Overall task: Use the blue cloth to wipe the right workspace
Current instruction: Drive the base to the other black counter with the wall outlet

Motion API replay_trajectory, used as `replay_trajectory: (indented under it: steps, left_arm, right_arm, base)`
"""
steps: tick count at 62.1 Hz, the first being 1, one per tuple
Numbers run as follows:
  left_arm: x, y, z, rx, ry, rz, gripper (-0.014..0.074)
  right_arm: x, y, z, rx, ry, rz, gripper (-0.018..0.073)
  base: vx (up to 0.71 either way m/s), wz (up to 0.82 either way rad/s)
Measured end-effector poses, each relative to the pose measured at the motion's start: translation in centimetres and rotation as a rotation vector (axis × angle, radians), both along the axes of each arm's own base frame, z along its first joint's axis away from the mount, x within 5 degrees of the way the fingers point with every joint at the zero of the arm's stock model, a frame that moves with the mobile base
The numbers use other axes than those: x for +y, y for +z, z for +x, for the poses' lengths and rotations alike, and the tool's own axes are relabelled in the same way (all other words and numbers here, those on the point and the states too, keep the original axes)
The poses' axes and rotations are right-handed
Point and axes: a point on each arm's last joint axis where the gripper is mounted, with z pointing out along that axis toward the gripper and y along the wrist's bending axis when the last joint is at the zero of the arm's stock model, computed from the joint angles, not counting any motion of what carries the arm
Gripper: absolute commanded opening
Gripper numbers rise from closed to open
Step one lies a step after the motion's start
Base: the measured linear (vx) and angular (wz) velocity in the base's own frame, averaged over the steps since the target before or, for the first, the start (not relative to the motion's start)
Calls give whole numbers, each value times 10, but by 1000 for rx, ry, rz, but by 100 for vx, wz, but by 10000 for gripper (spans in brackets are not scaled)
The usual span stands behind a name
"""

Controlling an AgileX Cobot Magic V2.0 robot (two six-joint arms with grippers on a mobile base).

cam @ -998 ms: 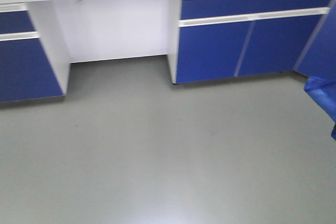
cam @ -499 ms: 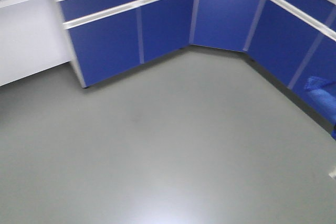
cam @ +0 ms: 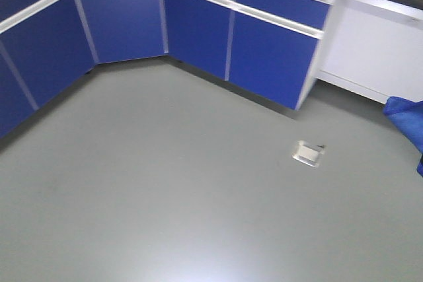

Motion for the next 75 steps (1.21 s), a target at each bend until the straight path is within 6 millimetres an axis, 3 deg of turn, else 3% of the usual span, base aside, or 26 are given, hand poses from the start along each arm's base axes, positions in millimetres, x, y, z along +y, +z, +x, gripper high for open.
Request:
replay_trajectory:
  steps: [40, 75]
  left_arm:
    - [0, 0, 0, 0, 0, 0, -6]
    - [0, 0, 0, 0, 0, 0, -6]
  right_arm:
    - [0, -1, 0, 6, -2, 0, -8]
    - [0, -1, 0, 7, -2, 0, -8]
  base:
    - [11, -57]
    - [25, -23]
